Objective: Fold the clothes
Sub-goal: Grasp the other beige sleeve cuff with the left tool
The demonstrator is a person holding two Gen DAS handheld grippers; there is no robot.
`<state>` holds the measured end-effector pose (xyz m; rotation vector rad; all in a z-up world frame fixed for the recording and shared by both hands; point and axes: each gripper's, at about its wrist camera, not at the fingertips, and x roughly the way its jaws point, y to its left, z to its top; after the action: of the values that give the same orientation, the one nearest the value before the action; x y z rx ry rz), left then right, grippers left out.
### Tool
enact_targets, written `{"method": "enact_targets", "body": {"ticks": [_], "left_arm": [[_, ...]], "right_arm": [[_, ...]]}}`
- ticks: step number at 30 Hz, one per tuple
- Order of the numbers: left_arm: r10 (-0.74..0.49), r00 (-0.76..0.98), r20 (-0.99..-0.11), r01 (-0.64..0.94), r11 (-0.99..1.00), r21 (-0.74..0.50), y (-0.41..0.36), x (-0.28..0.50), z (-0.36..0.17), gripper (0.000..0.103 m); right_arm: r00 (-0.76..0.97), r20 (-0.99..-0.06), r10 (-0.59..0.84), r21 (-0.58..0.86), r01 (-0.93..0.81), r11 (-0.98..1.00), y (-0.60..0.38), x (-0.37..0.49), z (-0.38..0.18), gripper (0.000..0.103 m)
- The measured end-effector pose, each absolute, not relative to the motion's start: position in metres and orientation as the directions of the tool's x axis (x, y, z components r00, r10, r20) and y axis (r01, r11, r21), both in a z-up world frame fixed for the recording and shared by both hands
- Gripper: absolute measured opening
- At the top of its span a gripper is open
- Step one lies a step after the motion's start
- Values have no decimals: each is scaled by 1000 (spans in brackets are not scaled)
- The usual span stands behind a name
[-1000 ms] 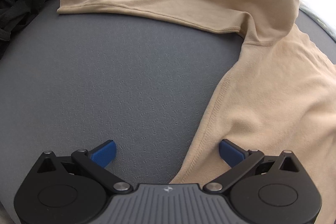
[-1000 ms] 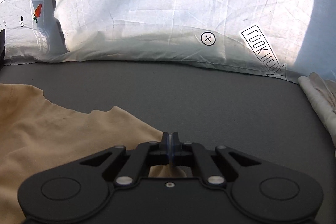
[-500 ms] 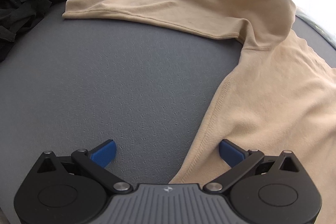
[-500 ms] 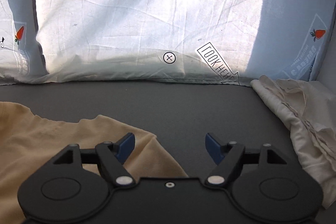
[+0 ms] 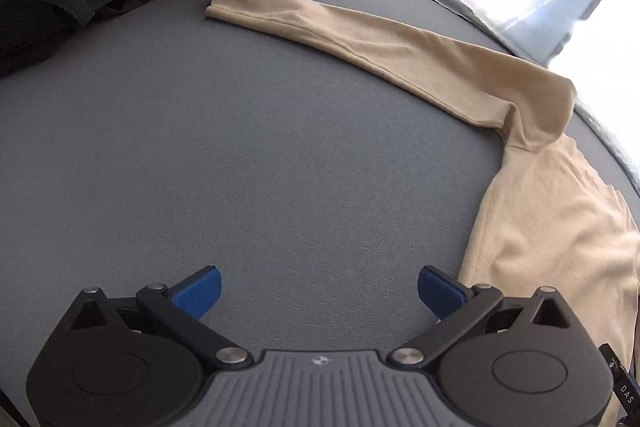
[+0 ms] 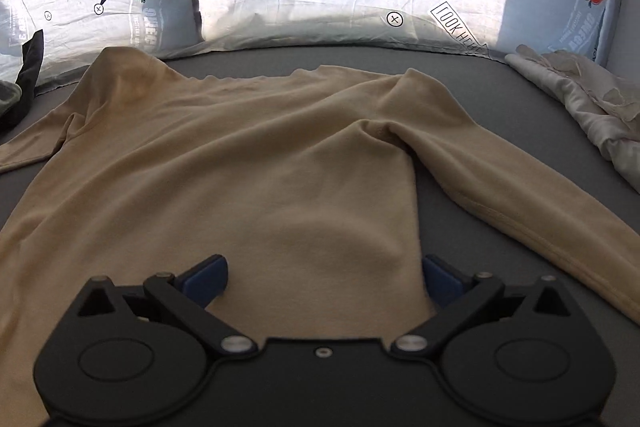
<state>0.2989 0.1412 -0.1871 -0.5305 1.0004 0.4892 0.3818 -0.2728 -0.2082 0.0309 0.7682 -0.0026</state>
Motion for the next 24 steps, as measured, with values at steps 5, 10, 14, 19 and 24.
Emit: {"method": "enact_targets", "body": {"ticks": [5,10,14,19,24], "left_arm": [[178,496,-850,-645,731,-222,192,282,-179,101],[180,545,-819,-621,742,-250,229,286,-179,87],[158,569,-807,-639,703,-313,260,310,-188,70],[138,635,-760,-558,762,-328,288,362,-187,40],[239,646,-725,-577,774,-260,312,406,-193,40]], "right_arm": [[757,-651,-53,25,91,996,-269,374,-214,103],[768,-636,-75,17,110,994,-268,374,-215,103],[768,-636,-73,20,110,994,-268,374,-216,103],[768,-635,-76,17,113,993,-267,374,-216,103],[768,-635,-84,18,124,992,-267,374,-215,103]]}}
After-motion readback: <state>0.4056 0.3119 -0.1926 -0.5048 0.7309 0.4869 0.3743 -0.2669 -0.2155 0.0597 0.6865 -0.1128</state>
